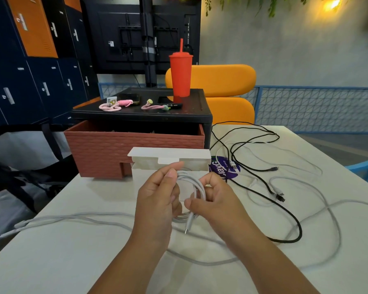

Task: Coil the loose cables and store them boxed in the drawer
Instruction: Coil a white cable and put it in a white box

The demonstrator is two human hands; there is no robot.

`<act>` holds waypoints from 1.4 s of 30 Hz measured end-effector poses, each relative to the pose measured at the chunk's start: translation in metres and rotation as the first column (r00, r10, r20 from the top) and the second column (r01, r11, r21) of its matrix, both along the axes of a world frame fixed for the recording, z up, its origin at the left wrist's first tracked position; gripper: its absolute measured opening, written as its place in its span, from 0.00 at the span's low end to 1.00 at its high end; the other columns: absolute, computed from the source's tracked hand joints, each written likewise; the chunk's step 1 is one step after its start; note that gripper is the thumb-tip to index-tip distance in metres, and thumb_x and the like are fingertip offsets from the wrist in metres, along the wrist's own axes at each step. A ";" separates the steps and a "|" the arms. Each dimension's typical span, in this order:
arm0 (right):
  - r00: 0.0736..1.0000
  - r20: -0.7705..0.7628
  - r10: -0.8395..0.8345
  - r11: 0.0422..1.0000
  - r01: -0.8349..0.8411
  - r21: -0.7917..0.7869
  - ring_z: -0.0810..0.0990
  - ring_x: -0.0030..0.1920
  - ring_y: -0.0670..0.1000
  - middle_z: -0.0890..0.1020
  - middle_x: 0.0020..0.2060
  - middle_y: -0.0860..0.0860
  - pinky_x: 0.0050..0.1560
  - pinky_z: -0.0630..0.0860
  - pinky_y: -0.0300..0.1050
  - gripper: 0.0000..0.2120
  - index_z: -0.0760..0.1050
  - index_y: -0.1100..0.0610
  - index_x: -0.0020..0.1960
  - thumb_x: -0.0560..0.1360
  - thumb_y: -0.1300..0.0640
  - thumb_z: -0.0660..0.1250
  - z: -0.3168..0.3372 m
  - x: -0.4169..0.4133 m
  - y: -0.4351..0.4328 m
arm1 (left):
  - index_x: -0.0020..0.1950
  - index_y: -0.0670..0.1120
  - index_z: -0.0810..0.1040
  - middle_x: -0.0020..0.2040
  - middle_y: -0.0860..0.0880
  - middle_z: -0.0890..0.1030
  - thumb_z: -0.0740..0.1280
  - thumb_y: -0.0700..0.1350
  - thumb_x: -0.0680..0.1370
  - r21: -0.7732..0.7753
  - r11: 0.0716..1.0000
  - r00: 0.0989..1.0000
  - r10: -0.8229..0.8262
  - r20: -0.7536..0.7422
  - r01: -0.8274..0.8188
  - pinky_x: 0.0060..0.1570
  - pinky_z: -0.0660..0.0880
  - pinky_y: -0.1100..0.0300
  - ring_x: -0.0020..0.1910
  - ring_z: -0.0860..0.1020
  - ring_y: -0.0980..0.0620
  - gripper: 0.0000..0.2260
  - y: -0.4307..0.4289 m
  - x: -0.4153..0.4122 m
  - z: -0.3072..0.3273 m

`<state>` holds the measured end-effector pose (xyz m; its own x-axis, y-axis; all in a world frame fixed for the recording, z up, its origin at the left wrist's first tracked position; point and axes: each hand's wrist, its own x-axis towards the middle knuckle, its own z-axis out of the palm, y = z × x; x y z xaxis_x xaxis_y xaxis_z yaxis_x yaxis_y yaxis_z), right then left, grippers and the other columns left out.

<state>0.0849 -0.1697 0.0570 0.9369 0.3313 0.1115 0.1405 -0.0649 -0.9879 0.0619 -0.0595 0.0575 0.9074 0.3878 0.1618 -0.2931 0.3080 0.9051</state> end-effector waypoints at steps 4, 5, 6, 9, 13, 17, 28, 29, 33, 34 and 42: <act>1.000 0.018 -0.018 0.993 0.020 -0.118 0.75 0.35 0.48 0.76 0.36 0.49 0.40 0.76 0.44 0.09 0.71 0.53 0.42 0.70 0.66 0.67 0.000 0.000 0.000 | 0.43 0.50 0.82 0.24 0.54 0.62 0.59 0.40 0.79 0.028 0.997 0.996 0.075 0.049 -0.077 0.22 0.60 0.67 0.23 0.59 0.58 0.13 0.000 0.001 -0.001; 1.000 0.004 -0.014 0.990 0.015 -0.140 0.76 0.36 0.48 0.76 0.38 0.49 0.37 0.77 0.40 0.08 0.71 0.53 0.42 0.70 0.65 0.66 0.001 -0.001 0.000 | 0.43 0.51 0.82 0.24 0.54 0.62 0.59 0.40 0.79 0.039 0.995 0.994 0.087 0.060 -0.090 0.22 0.59 0.67 0.23 0.59 0.59 0.13 0.000 0.001 -0.001; 1.000 -0.012 -0.003 0.987 0.002 -0.158 0.76 0.36 0.48 0.76 0.39 0.49 0.34 0.76 0.37 0.07 0.72 0.54 0.43 0.71 0.65 0.65 0.002 -0.002 0.000 | 0.42 0.51 0.82 0.24 0.54 0.63 0.59 0.40 0.79 0.055 0.993 0.993 0.098 0.068 -0.102 0.22 0.59 0.67 0.23 0.60 0.59 0.13 0.001 0.001 -0.001; 0.999 -0.024 0.038 0.982 -0.042 -0.182 0.76 0.30 0.47 0.75 0.37 0.52 0.31 0.74 0.35 0.03 0.74 0.58 0.44 0.72 0.65 0.65 0.006 -0.002 -0.004 | 0.41 0.52 0.83 0.24 0.54 0.63 0.59 0.41 0.80 0.077 0.991 0.992 0.103 0.066 -0.108 0.22 0.59 0.67 0.23 0.59 0.59 0.15 0.003 0.001 0.000; 0.997 0.077 0.022 0.986 -0.009 -0.165 0.74 0.29 0.47 0.75 0.28 0.44 0.34 0.74 0.40 0.06 0.79 0.54 0.41 0.70 0.65 0.69 0.011 0.001 -0.015 | 0.44 0.51 0.82 0.25 0.52 0.63 0.58 0.43 0.80 0.016 0.999 0.998 0.036 0.046 -0.037 0.23 0.62 0.66 0.22 0.60 0.57 0.13 0.004 0.001 0.002; 0.988 0.107 -0.114 0.994 0.113 0.009 0.71 0.24 0.42 0.76 0.26 0.46 0.27 0.70 0.32 0.11 0.80 0.54 0.39 0.69 0.70 0.68 0.014 0.004 -0.018 | 0.52 0.43 0.79 0.26 0.50 0.68 0.56 0.45 0.80 -0.097 0.978 0.983 -0.184 -0.003 0.183 0.30 0.69 0.63 0.25 0.65 0.56 0.13 0.007 0.002 0.004; 0.982 -0.137 -0.128 0.923 0.168 0.345 0.76 0.32 0.45 0.79 0.30 0.48 0.36 0.74 0.38 0.07 0.79 0.58 0.41 0.75 0.61 0.63 0.010 0.015 -0.025 | 0.47 0.44 0.80 0.36 0.49 0.82 0.62 0.46 0.70 -0.005 0.905 0.895 -0.423 -0.141 0.426 0.42 0.72 0.60 0.35 0.77 0.57 0.11 0.012 -0.002 0.005; 0.974 -0.203 -0.097 0.916 0.167 0.364 0.76 0.31 0.46 0.79 0.30 0.49 0.37 0.74 0.40 0.08 0.79 0.57 0.41 0.75 0.58 0.63 0.009 0.015 -0.024 | 0.46 0.45 0.80 0.36 0.50 0.82 0.63 0.45 0.69 -0.033 0.905 0.896 -0.424 -0.131 0.424 0.42 0.72 0.61 0.35 0.77 0.57 0.11 0.011 -0.002 0.005; 0.933 -0.361 0.006 0.895 0.156 0.417 0.77 0.32 0.49 0.79 0.32 0.52 0.37 0.74 0.43 0.15 0.79 0.58 0.43 0.77 0.49 0.59 0.006 0.016 -0.020 | 0.47 0.46 0.80 0.38 0.51 0.83 0.62 0.43 0.72 -0.067 0.901 0.889 -0.433 -0.148 0.428 0.41 0.75 0.63 0.36 0.78 0.58 0.09 0.009 0.002 -0.001; 0.930 -0.367 0.019 0.884 0.156 0.440 0.76 0.32 0.49 0.78 0.32 0.53 0.36 0.74 0.43 0.16 0.78 0.58 0.44 0.77 0.49 0.58 0.005 0.017 -0.020 | 0.48 0.46 0.79 0.38 0.52 0.83 0.62 0.42 0.74 -0.050 0.899 0.885 -0.436 -0.161 0.434 0.41 0.76 0.64 0.37 0.79 0.58 0.08 0.009 0.003 -0.003; 0.943 -0.257 -0.212 0.904 0.289 0.316 0.63 0.21 0.45 0.68 0.22 0.49 0.31 0.63 0.42 0.12 0.74 0.60 0.40 0.78 0.56 0.59 -0.002 0.023 -0.021 | 0.49 0.51 0.79 0.44 0.52 0.80 0.65 0.41 0.78 0.334 0.908 0.947 -0.162 -0.279 0.254 0.45 0.76 0.64 0.41 0.77 0.57 0.07 0.011 0.012 -0.014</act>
<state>0.1082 -0.1903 0.0551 0.9977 0.0589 -0.0339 -0.0491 0.2790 -0.9590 0.0740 -0.0490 0.0438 0.9895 0.1426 0.0222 -0.0191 -0.0226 0.9996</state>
